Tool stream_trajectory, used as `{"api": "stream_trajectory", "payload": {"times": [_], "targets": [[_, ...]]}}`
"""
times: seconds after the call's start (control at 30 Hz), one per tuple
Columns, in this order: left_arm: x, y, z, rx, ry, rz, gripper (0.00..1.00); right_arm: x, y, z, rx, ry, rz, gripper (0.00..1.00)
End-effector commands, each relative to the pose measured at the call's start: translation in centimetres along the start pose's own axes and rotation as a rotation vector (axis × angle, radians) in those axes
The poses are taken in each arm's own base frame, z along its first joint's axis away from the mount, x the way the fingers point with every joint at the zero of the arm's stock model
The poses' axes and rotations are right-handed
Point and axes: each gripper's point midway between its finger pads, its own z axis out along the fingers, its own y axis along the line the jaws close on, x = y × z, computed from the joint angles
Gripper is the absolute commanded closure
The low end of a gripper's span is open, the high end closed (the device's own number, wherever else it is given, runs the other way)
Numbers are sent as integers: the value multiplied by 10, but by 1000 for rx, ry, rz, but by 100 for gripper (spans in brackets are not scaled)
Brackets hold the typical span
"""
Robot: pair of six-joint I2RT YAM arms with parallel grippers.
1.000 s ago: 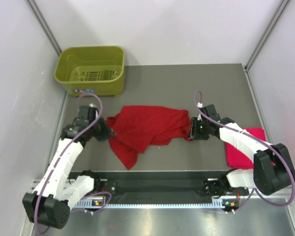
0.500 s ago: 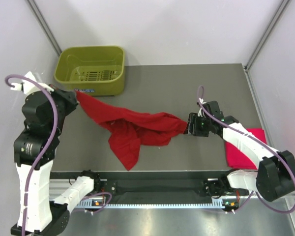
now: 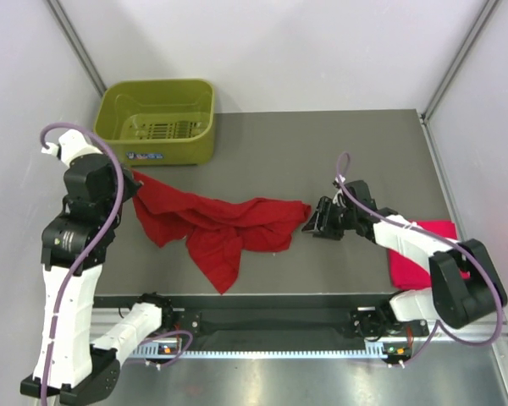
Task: Fold and stack the t-shirts
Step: Flatten the tshirt out
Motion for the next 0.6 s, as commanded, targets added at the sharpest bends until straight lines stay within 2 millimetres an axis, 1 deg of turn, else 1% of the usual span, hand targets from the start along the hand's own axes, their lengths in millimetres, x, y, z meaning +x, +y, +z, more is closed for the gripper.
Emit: {"api": "stream_trajectory", "payload": {"times": [0.0,0.03,0.1,0.13,0.2,0.23,0.27,0.37,0.47,0.57], "targets": [[5,-10,8,37,13,-7,100,-31,29,11,-121,-112,-1,51],[7,-9,10,33,22,-1,100,-38,34,17,-147,-132,-5,53],[11,-9,13,28,37,14,100,-42,35,25,-158,-118,12,56],[12,-11,14,34,42,14,100,-43,35,34,-154,-92,14,60],[14,-12,17,35,53,23,100,-45,32,41,-142,-78,19,63],[16,-14,17,42,59,23,100,-45,29,46,-137,-68,37,67],[16,-15,19,42,64,26,100,-48,31,48,-154,-76,57,68],[19,-16,21,45,74,31,100,-50,30,52,-167,-80,86,68],[20,-17,22,48,80,35,100,-60,31,50,-175,-105,105,67],[21,-16,23,45,84,48,100,-63,27,47,-161,-105,116,63]]}}
